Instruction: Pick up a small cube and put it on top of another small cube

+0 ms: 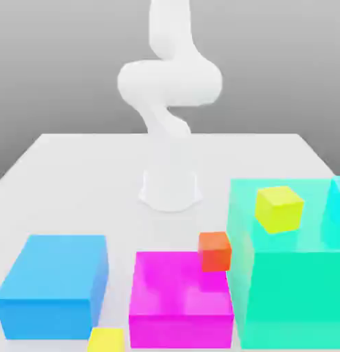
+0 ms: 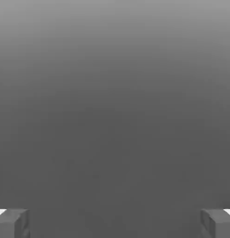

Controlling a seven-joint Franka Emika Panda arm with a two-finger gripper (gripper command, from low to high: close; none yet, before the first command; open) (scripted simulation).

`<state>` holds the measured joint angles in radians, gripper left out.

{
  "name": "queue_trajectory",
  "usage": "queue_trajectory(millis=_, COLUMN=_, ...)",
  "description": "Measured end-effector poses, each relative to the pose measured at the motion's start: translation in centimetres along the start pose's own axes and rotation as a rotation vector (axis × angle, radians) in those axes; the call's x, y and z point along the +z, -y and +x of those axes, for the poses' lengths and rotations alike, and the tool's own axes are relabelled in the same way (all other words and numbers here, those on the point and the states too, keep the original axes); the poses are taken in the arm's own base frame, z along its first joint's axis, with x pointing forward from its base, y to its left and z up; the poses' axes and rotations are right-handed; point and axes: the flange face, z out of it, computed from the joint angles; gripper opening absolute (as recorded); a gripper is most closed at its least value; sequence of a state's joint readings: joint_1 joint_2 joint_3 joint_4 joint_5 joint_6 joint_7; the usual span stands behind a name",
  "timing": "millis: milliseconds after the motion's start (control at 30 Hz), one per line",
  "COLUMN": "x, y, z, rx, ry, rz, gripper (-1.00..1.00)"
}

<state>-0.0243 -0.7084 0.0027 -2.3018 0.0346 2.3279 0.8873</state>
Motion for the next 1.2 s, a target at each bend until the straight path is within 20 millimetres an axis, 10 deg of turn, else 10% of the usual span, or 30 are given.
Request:
queue_trajectory(millis=467, x=24.9, y=-6.9, z=0.7, rx=0.718, ry=0.126, rz=-0.346, gripper=0.0)
queue_trajectory(millis=1067, x=48.0, y=-26.5, z=-7.5, rx=1.401, ry=-0.082, rz=-0.797, gripper=0.0)
queue_trajectory(millis=1100, x=48.9, y=-27.2, z=-8.0, rx=1.403, ry=-0.083, rz=-0.798, gripper=-1.0)
queue_trajectory(millis=1200, x=49.0, y=-27.2, z=-8.0, rx=1.403, ry=-0.083, rz=-0.797, gripper=-1.0)
